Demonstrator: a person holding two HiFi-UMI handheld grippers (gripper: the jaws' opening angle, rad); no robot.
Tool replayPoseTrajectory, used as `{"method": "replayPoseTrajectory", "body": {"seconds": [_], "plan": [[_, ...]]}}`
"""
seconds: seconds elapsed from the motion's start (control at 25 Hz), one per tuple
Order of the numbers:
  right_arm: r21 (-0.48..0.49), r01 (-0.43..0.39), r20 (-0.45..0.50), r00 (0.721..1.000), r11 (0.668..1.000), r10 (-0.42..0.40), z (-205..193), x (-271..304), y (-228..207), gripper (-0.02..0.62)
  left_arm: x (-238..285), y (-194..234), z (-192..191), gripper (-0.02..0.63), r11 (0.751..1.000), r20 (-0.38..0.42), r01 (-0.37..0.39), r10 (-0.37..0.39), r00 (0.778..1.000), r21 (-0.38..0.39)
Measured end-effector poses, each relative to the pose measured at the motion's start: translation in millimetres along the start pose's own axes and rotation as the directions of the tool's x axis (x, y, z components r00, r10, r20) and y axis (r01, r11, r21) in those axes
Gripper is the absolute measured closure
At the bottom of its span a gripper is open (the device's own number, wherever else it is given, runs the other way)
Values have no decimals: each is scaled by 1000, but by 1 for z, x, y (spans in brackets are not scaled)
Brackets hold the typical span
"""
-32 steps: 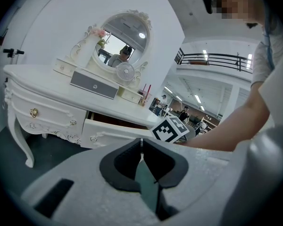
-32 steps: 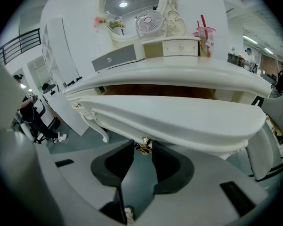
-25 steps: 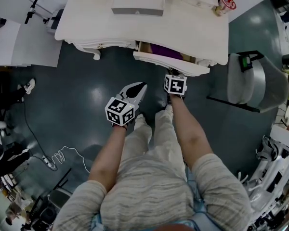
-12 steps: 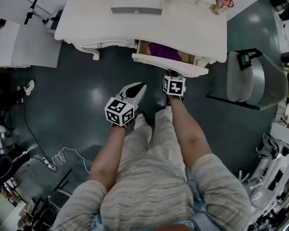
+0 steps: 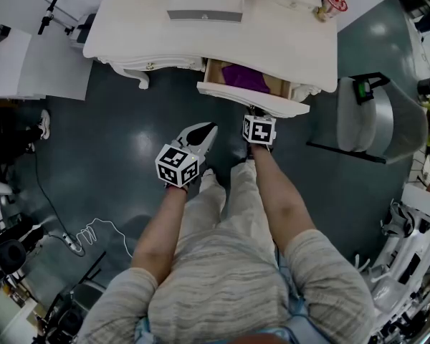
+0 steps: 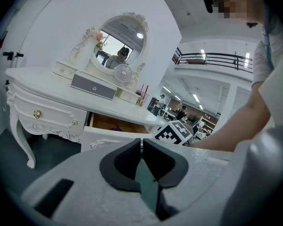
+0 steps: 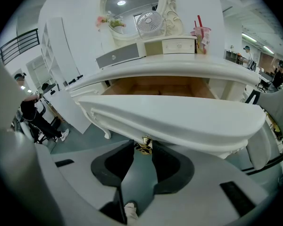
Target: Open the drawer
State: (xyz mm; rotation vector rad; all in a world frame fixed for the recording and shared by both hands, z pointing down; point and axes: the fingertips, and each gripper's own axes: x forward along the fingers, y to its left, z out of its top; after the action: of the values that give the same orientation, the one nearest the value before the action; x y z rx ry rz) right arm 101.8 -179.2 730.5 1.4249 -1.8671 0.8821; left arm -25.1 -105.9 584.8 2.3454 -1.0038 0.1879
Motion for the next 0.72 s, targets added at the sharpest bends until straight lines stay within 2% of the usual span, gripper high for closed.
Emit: {"method": "replayPoseTrajectory", "body": {"seconds": [0.72], "plan": [[2,13,-6,1000,1000,-13,-13,-7,4,477,-6,0,-2,578,1000,-1,12,-12,1000,1]]}}
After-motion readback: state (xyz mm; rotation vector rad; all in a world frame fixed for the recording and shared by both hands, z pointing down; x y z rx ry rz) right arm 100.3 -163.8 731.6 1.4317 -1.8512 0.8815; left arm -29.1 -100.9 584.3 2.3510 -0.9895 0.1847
